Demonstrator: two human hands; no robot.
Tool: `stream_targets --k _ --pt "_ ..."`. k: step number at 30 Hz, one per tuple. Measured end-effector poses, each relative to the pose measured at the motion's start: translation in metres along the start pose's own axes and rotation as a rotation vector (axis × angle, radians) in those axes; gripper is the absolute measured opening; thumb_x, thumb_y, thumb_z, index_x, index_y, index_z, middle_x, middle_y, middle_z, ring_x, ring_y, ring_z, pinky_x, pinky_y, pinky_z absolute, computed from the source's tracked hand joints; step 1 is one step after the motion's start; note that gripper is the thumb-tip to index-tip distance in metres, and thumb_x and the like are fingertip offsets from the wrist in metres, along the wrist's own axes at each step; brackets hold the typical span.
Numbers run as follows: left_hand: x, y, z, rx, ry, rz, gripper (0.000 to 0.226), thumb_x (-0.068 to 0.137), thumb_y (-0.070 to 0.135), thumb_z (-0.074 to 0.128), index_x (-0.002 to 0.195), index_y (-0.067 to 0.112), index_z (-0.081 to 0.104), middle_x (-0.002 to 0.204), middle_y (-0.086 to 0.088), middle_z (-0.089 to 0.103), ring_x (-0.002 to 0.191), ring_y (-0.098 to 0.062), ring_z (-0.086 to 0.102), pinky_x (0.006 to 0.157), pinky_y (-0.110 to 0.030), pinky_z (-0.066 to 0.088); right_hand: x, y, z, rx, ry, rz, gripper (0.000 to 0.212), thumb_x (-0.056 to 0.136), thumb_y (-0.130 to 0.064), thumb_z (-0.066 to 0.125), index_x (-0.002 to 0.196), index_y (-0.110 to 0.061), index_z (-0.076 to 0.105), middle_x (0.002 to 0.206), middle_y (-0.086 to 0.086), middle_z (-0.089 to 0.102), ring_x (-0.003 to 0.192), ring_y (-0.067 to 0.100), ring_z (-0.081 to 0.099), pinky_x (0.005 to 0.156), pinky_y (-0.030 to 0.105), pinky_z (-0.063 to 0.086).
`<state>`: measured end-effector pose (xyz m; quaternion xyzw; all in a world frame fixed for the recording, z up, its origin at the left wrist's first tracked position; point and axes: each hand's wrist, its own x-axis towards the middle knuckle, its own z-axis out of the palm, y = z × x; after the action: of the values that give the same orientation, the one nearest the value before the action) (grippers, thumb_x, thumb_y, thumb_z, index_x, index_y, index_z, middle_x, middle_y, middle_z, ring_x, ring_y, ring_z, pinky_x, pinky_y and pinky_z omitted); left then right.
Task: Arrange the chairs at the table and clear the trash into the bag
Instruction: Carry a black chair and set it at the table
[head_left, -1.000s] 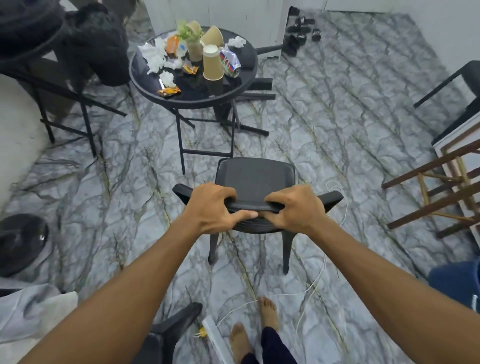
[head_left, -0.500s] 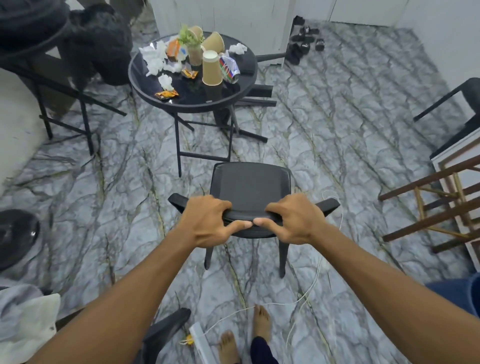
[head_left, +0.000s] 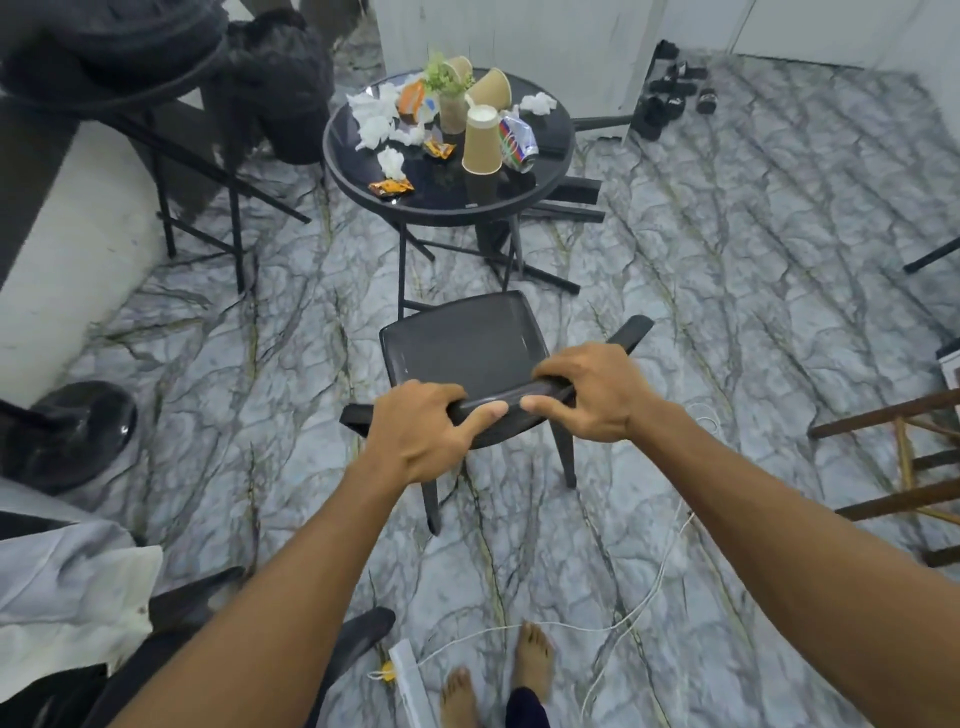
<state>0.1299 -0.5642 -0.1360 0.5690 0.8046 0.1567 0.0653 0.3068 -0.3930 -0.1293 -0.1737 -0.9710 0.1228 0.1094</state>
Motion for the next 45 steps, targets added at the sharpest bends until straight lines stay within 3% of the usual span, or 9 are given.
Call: stream_targets --k 8,11,18,22,26,30,34,38,45 --pt "0.047 -0.015 0.015 -0.057 0.065 -0.084 0.081 0.081 0.090 0.029 0.056 0.017 0.051 0.049 0.003 0.050 0.052 -0.017 0.052 0.055 -0.043 0.047 0.036 0.048 -0.008 -0.001 -0.140 0.061 0.074 0.082 -0.086 0.024 0.093 -0.029 0.070 0.071 -0.007 0.065 0.068 0.016 0.058 0.067 0.037 0.048" --pt "0.064 -0.029 0.012 -0.046 0.102 -0.039 0.086 0.079 0.093 0.026 0.055 0.015 0.052 0.046 0.002 0.047 0.047 -0.017 0.049 0.050 -0.041 0.044 0.043 0.044 0.004 -0.017 0.004 0.059 0.067 0.086 -0.082 0.030 0.079 -0.025 0.067 0.065 -0.009 0.059 0.063 0.014 0.051 0.069 0.033 0.034" --pt "0.117 -0.092 -0.042 -0.064 0.220 0.046 0.085 0.077 0.093 0.031 0.057 0.014 0.057 0.046 0.002 0.049 0.046 -0.018 0.048 0.051 -0.033 0.036 0.116 -0.004 -0.007 0.015 0.143 0.195 0.074 0.087 -0.083 0.030 0.070 -0.020 0.065 0.061 -0.006 0.060 0.062 0.017 0.055 0.079 0.040 0.044" --pt "0.120 -0.130 -0.071 -0.021 0.177 0.121 0.085 0.077 0.094 0.029 0.058 0.015 0.054 0.047 0.004 0.046 0.045 -0.020 0.044 0.050 -0.033 0.036 0.127 -0.043 0.006 0.021 0.188 0.256 0.073 0.088 -0.083 0.028 0.064 -0.020 0.056 0.055 -0.006 0.053 0.057 0.017 0.051 0.072 0.040 0.045" --pt "0.090 -0.120 -0.059 -0.121 0.085 0.217 0.066 0.088 0.078 0.039 0.071 0.020 0.064 0.058 0.006 0.057 0.053 -0.015 0.053 0.054 -0.035 0.043 0.113 -0.038 0.000 -0.034 0.040 0.170 0.078 0.082 -0.088 0.019 0.096 -0.035 0.075 0.069 -0.008 0.070 0.069 0.012 0.065 0.071 0.033 0.051" --pt "0.062 -0.100 -0.043 -0.179 0.010 0.271 0.046 0.094 0.067 0.040 0.091 0.030 0.067 0.071 0.009 0.064 0.063 -0.008 0.057 0.061 -0.031 0.046 0.093 -0.026 -0.006 0.081 -0.155 -0.022 0.071 0.087 -0.083 0.021 0.122 -0.041 0.067 0.088 -0.008 0.076 0.082 0.012 0.068 0.073 0.036 0.053" --pt "0.033 -0.100 -0.032 -0.077 -0.023 0.220 0.060 0.093 0.076 0.029 0.078 0.028 0.061 0.058 0.005 0.053 0.054 -0.013 0.051 0.054 -0.036 0.043 0.074 -0.035 0.006 0.032 -0.210 -0.066 0.079 0.087 -0.085 0.011 0.101 -0.033 0.068 0.070 -0.005 0.066 0.064 0.013 0.060 0.059 0.033 0.042" --pt "0.028 -0.101 -0.024 -0.044 0.065 0.261 0.070 0.089 0.081 0.032 0.061 0.019 0.050 0.049 0.005 0.046 0.043 -0.018 0.045 0.044 -0.037 0.040 0.050 -0.049 0.023 -0.021 -0.077 0.001 0.080 0.088 -0.084 0.006 0.084 -0.028 0.063 0.064 -0.004 0.064 0.057 0.019 0.058 0.053 0.032 0.034" --pt "0.081 -0.162 -0.058 -0.028 0.161 0.439 0.066 0.086 0.075 0.045 0.060 0.015 0.049 0.049 0.003 0.048 0.041 -0.020 0.043 0.045 -0.028 0.031 0.099 -0.098 0.045 -0.018 0.130 0.199 0.061 0.092 -0.075 0.031 0.067 -0.023 0.051 0.057 -0.001 0.061 0.053 0.022 0.058 0.049 0.033 0.036"
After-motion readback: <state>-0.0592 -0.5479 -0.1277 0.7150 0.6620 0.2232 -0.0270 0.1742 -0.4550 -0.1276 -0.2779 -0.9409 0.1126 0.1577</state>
